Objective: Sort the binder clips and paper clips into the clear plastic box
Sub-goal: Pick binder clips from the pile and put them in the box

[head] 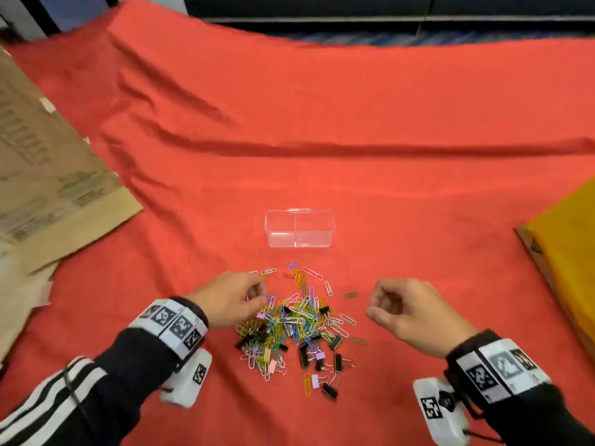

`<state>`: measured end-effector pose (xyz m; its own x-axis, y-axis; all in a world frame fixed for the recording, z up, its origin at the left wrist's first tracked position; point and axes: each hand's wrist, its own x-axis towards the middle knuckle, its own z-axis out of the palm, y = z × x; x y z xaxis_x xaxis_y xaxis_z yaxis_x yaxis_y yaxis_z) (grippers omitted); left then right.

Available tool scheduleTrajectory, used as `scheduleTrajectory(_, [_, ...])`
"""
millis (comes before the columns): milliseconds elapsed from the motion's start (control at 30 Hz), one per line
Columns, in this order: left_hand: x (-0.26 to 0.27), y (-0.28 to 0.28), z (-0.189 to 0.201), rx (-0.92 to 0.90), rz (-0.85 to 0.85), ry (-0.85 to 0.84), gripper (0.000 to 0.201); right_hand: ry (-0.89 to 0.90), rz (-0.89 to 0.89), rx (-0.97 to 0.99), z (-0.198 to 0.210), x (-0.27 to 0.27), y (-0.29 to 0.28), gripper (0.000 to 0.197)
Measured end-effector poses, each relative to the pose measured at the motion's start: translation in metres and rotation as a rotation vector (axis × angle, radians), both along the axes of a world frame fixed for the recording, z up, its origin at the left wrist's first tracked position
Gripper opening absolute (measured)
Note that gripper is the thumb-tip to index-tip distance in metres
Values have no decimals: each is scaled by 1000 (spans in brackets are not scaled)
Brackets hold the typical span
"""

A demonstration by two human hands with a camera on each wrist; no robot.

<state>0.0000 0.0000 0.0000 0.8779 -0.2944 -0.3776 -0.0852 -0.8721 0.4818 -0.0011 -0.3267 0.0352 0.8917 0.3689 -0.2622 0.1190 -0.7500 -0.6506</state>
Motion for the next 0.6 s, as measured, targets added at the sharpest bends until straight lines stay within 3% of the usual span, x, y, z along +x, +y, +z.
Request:
scheduleTrajectory(167, [20, -16, -12, -4, -186, -148, 16, -31, 218, -58, -42, 22, 32, 8])
scheduleTrajectory(233, [19, -23, -19, 99, -318, -192, 23, -73, 311, -99, -56, 26, 41, 6])
scheduleTrajectory(333, [22, -29, -24, 253, -471, -178, 32, -170, 451, -171, -67, 37, 50, 19])
scheduleTrajectory(600, [24, -39, -38, 355, -601, -239, 21, -243, 654, -414, -77, 35, 60, 21])
